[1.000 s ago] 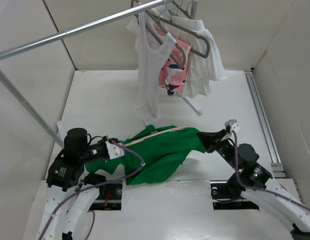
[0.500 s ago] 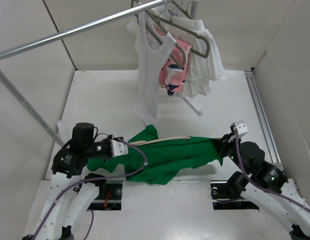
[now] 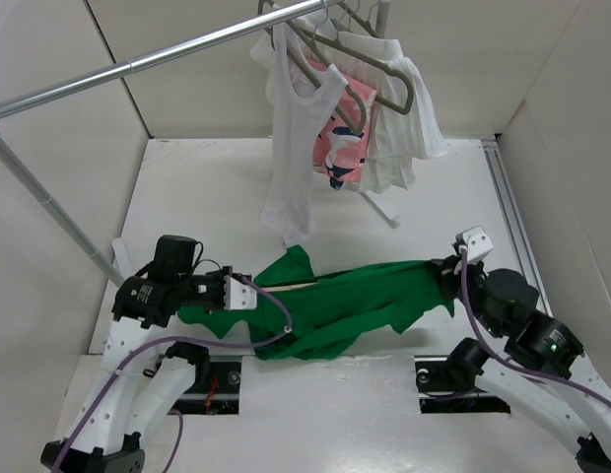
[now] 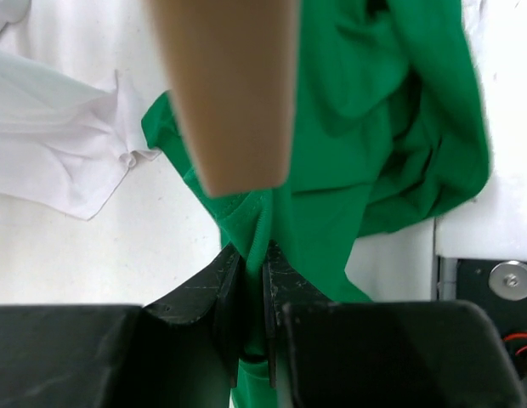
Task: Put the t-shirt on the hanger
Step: Place tshirt on hanger
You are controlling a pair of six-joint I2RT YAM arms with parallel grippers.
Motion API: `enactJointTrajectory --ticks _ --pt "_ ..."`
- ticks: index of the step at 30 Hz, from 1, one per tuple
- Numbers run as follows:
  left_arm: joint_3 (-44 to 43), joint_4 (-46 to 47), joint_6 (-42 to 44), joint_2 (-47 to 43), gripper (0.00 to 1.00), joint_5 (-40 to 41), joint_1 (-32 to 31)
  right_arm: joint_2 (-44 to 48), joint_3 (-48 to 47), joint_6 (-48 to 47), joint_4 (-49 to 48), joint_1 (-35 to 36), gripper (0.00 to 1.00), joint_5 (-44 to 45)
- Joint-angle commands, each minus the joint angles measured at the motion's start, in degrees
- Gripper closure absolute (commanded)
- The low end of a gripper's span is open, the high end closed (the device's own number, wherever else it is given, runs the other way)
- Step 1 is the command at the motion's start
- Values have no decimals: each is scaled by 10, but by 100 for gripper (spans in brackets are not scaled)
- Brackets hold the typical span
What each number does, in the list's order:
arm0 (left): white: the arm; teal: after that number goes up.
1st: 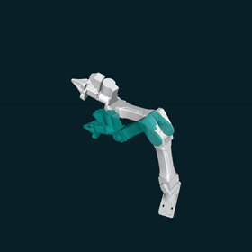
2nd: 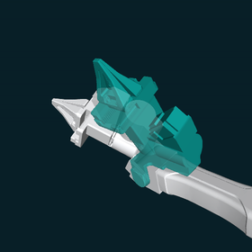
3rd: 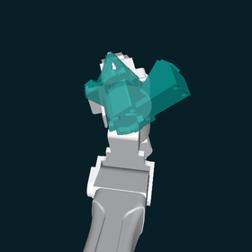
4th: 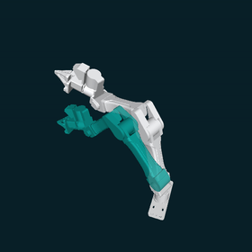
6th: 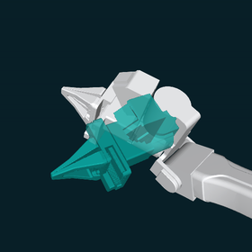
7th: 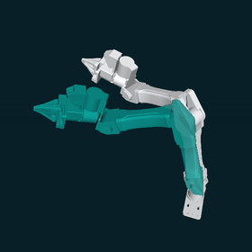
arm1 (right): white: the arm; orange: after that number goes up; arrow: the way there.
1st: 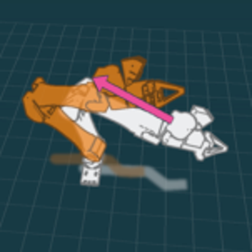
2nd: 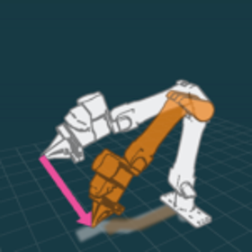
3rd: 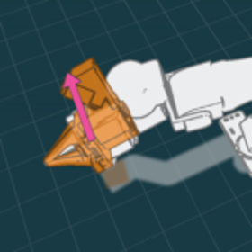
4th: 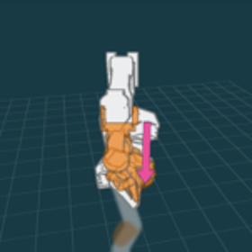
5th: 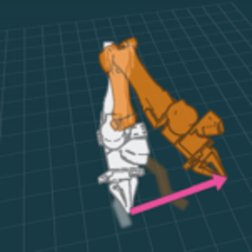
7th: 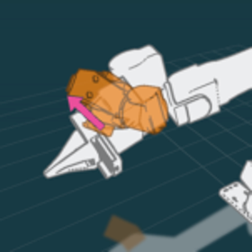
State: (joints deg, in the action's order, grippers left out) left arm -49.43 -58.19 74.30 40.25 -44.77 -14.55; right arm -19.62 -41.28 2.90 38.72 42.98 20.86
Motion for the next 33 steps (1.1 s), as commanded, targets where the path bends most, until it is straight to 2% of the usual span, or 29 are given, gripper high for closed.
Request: enactJointTrajectory --ticks 1,3,6,8,11,15,16,17,19,20,22,23,24,27,28,29,33 --pt "7 -40 49 11 100 86 4 -30 -62 -149 -96 -4 100 15" --pt "12 -24 49 17 100 92 4 -52 -70 -187 -137 -4 100 -83" --pt "12 2 27 23 100 55 4 -109 -70 -231 -189 -4 100 -226" --pt "-4 14 -6 29 100 37 4 -125 -46 -231 -217 -4 100 -269" --pt "-17 44 -58 22 100 6 4 -116 -16 -224 -218 -4 100 -283" --pt "-23 71 -100 9 100 -25 4 -97 15 -191 -183 -10 100 -243" --pt "-28 83 -109 9 100 -25 4 -97 24 -185 -175 -10 95 -243" --pt "-28 83 -109 9 100 -30 4 -103 24 -179 -169 -10 74 -238" --pt "-34 88 -117 15 100 -36 4 -110 40 -173 -169 -10 50 -259" --pt "-34 94 -117 15 100 -42 4 -116 40 -173 -177 -10 34 -293" --pt "-40 94 -117 15 100 -50 4 -128 40 -185 -210 -10 22 -353" --pt "-40 94 -112 15 100 -56 4 -134 31 -195 -218 -10 22 -354" --pt "-40 94 -112 15 100 -56 4 -141 21 -205 -218 -10 12 -375" --pt "-45 85 -98 15 100 -56 4 -181 -55 -258 -204 -10 6 -381" --pt "-45 85 -87 15 100 -56 4 -196 -78 -275 -187 -10 0 -389" --pt "-45 78 -86 15 100 -61 4 -232 -128 -308 -178 -10 0 -398" --pt "-45 77 -86 9 100 -75 4 -339 -198 -372 -163 20 4 -427"
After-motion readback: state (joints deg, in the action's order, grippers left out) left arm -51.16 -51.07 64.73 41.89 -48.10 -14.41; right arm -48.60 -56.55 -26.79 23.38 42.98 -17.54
